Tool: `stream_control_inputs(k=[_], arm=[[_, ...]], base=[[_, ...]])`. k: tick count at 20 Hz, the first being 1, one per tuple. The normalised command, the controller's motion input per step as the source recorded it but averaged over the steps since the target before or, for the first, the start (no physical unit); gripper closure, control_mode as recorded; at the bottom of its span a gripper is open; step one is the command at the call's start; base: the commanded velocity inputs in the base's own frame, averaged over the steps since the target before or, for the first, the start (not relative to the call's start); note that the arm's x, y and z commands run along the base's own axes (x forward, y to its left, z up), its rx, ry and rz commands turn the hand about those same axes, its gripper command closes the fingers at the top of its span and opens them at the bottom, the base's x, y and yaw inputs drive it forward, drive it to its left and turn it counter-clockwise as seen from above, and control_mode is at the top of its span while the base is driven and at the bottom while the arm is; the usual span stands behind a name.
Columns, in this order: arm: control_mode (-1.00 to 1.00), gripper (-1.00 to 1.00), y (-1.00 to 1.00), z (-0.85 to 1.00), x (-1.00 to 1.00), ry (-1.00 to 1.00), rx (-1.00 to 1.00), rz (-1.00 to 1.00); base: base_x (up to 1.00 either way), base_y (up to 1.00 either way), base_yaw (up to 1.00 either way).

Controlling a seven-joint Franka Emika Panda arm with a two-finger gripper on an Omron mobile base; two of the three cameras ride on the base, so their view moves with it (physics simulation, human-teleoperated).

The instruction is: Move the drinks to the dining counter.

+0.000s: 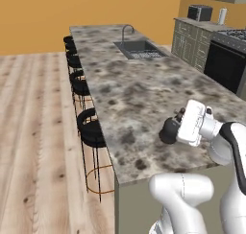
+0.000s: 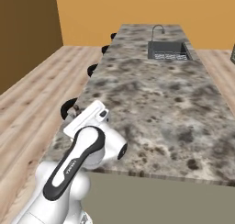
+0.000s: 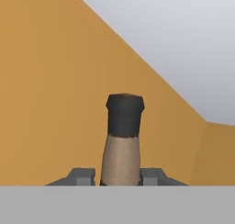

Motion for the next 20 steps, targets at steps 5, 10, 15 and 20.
stream_control_inputs(k=[5, 10, 15, 20], arm=[[-1.00, 1.00, 0.00, -0.35, 0.41, 0.02, 0.00, 0.00], [-1.00, 1.00, 0.00, -0.38, 0.53, 0.02, 0.00, 0.00], [-1.00, 1.00, 0.00, -0.35, 0.52, 0.01, 0.00, 0.00], [-1.00, 1.00, 0.00, -0.36, 0.55, 0.01, 0.00, 0.00]], base=[[0.00, 0.00, 0.00], [0.00, 0.00, 0.00], [0.00, 0.00, 0.00], [0.00, 0.00, 0.00]])
